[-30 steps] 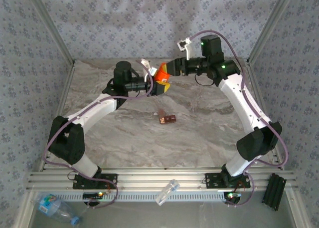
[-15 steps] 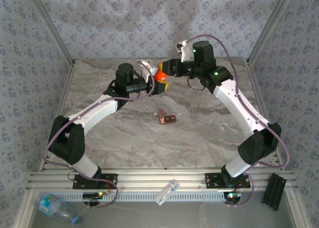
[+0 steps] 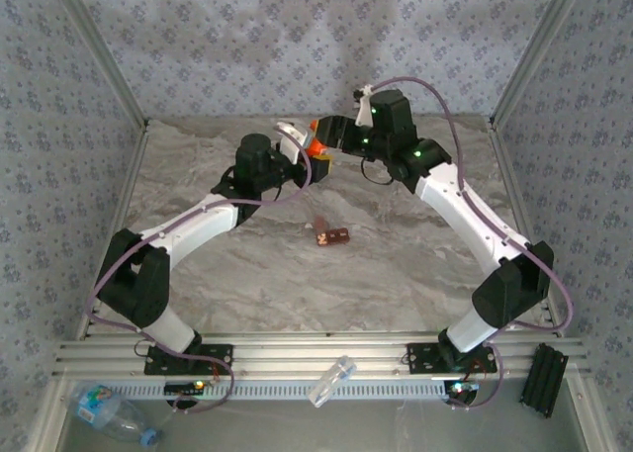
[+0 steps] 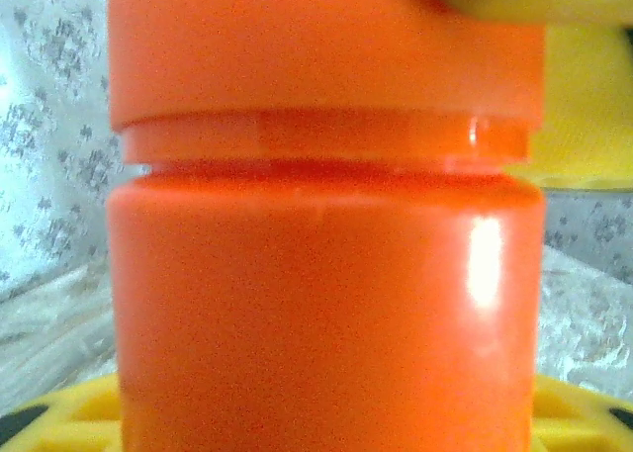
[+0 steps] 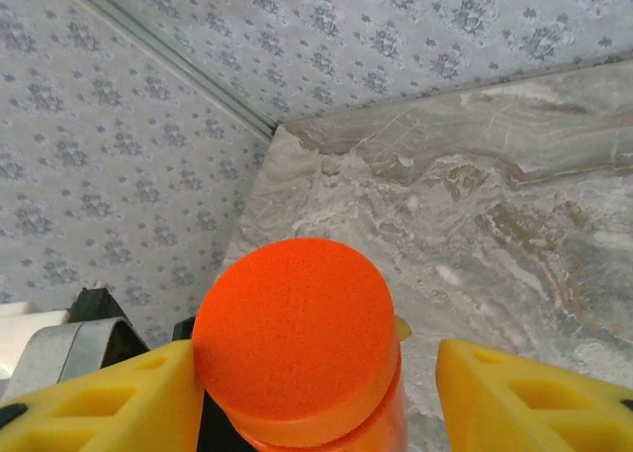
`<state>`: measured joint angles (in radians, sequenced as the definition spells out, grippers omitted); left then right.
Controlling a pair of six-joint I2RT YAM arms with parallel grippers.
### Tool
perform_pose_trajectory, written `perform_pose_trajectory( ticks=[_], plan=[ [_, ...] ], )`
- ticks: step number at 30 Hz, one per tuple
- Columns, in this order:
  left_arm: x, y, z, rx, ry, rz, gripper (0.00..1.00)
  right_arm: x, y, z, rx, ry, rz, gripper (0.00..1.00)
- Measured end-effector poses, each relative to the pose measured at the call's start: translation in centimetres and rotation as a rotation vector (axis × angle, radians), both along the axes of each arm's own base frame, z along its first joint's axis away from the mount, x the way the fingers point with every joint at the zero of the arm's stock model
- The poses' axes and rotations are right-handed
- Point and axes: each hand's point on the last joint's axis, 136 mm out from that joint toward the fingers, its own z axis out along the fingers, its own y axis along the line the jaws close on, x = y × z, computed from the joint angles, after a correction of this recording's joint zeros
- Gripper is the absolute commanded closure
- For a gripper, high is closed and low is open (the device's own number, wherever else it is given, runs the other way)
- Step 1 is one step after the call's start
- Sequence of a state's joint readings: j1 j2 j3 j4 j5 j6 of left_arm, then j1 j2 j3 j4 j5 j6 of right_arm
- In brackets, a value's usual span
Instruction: Sort the pills into containers
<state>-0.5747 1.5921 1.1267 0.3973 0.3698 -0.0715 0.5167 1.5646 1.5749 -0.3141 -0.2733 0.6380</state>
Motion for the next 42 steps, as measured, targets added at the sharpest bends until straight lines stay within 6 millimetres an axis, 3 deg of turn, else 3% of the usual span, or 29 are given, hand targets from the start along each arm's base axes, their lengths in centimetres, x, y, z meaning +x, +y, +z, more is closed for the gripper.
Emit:
perform_pose_trajectory(
  ticks=[5,11,17,24,36,42],
  plan=[
    [-0.4,-0.5,1.2,-0.033,-0.041,-0.037,1.00,-1.3,-1.9,1.1,0.082,-0.025,0.042,0.18],
    [-0.5,0.3,1.7,-0.057,-0.043,-0.104,1.00,-2.7,-5.0,4.5,0.101,-0.144,0.086,0.15],
    [-2.4,-0.3,3.0,-0.076,-0.013,-0.266,1.00,-4.0,-4.3,6.3,-0.017,-0.249,0.248,0.14],
    [-4.9,-1.2,5.4,-0.095,-0.016,-0.428,1.00,-4.3,-2.9,5.0,-0.089,-0.250,0.404,0.15],
    [-5.9,-1.5,4.0,-0.081,0.058,-0.489,1.00,-4.3,-2.0,3.4,-0.074,-0.202,0.475,0.21],
    [-6.0,-1.6,3.6,-0.076,0.075,-0.496,1.00,-4.4,-1.6,3.3,-0.063,-0.197,0.490,0.31]
  ],
)
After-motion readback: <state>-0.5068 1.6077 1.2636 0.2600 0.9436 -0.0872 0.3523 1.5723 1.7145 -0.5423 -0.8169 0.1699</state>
